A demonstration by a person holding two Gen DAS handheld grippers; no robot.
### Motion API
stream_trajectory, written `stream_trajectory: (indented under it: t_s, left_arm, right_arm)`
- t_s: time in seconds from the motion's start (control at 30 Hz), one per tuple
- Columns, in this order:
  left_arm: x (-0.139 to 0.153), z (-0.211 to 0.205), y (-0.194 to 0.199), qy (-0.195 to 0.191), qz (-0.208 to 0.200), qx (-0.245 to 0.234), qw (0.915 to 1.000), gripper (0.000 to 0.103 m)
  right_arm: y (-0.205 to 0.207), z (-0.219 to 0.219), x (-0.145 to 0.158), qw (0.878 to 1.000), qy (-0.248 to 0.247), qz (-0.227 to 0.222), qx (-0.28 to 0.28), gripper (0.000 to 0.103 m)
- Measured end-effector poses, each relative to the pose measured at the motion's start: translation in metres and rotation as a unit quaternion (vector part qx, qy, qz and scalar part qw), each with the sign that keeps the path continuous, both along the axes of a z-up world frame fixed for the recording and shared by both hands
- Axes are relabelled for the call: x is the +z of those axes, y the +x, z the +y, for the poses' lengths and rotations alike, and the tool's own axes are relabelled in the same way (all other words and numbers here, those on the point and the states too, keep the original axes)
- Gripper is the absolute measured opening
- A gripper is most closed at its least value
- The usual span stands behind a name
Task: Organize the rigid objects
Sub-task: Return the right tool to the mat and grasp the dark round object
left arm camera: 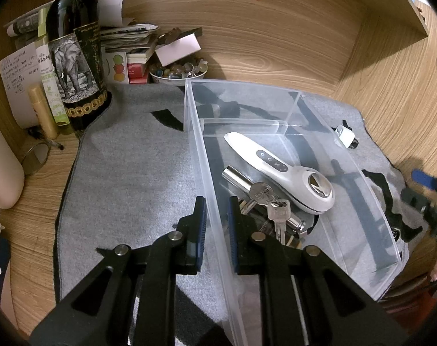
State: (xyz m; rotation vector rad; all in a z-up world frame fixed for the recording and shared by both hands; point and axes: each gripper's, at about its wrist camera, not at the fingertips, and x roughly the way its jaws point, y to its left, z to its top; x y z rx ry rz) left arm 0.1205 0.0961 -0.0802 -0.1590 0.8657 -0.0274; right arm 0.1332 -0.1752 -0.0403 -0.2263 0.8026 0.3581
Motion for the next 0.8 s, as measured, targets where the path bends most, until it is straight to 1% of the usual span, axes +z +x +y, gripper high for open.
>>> stream_trajectory:
  t_s: [0.07, 0.17, 0.3, 0.37, 0.43, 0.47, 0.53, 0.6, 0.8]
  left_arm:
    - [0.0, 0.0, 0.0, 0.001, 0.0, 0.0, 1.0, 0.013]
    - [0.0, 0.001, 0.0, 0.001, 0.0, 0.0, 1.0, 0.013]
    - [0.0, 0.001, 0.0, 0.001, 0.0, -0.001, 1.0, 0.013]
    - [0.0, 0.001, 0.0, 0.001, 0.0, -0.001, 1.0, 0.013]
    - [0.0, 0.001, 0.0, 0.001, 0.0, -0.001, 1.0, 0.013]
    - [0.0, 0.001, 0.0, 0.001, 0.0, 0.0, 1.0, 0.013]
    - [0.0, 0.001, 0.0, 0.0, 0.0, 0.0, 1.0, 0.013]
    - [0.0, 0.001, 0.0, 0.0, -0.001, 0.0, 1.0, 0.013]
    - [0.0, 0.001, -0.001, 0.003, 0.0, -0.002, 1.0, 0.013]
  right_arm:
    - [-0.002, -0.006, -0.01, 1.0, -0.011, 0.012, -0.01, 0.081]
    - [-0.005, -0.011, -0.032, 0.999, -0.024, 0.044, -0.017, 0.08]
    - [-0.009, -0.018, -0.056, 0.996, -0.025, 0.08, -0.026, 0.079]
    - [-0.01, -0.022, -0.067, 0.994, -0.021, 0.101, -0.03, 0.072]
    - [-0.012, -0.024, -0.07, 0.993, -0.018, 0.108, -0.03, 0.06]
    - [-0.014, -0.024, -0.068, 0.994, -0.018, 0.102, -0.029, 0.053]
    - [-0.014, -0.025, -0.065, 0.994, -0.012, 0.107, -0.022, 0.033]
    - [-0.013, -0.025, -0.063, 0.994, -0.007, 0.11, -0.02, 0.033]
    - [-0.011, -0.022, -0.057, 0.995, 0.007, 0.1, -0.022, 0.032]
